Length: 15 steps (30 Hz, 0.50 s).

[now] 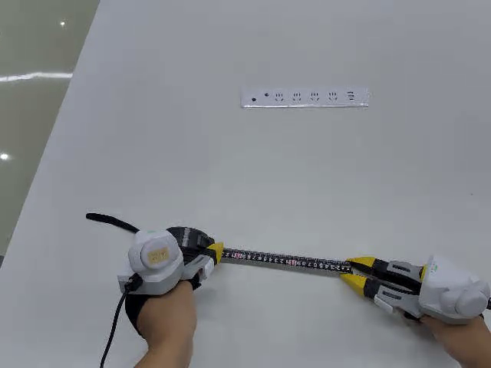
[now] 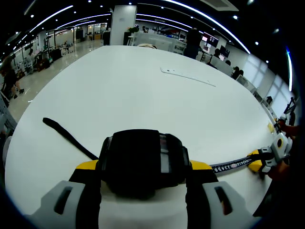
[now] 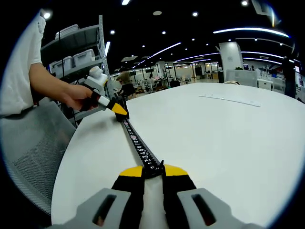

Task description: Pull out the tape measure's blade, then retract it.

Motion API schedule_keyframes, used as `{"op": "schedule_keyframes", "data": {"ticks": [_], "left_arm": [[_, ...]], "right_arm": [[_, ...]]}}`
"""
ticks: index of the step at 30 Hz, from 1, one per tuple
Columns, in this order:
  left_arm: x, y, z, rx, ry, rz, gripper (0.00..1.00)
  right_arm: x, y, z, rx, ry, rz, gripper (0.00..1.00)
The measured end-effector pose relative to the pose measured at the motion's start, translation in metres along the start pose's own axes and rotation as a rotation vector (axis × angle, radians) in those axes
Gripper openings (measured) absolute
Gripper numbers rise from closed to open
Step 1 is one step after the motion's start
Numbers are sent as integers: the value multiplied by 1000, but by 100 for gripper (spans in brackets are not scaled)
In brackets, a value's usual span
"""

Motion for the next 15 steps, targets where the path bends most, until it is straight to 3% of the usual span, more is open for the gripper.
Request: {"op": "schedule_keyframes", "data": {"ticks": [15], "left_arm": [[0,0,0,-2,1,-3,69]], "right_arm": [[-7,3,4,24,-1,-2,13]]}}
Point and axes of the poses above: the centre of the closed fingertips' face, and the gripper's own axes: x roughly backward along the fingers, z roughly to its left, y roughly out of its top, the point moved 5 cm from there along x, roughly backward along the fingers, and after that the axes turned 5 degrees about z, right-handed, at the moved point
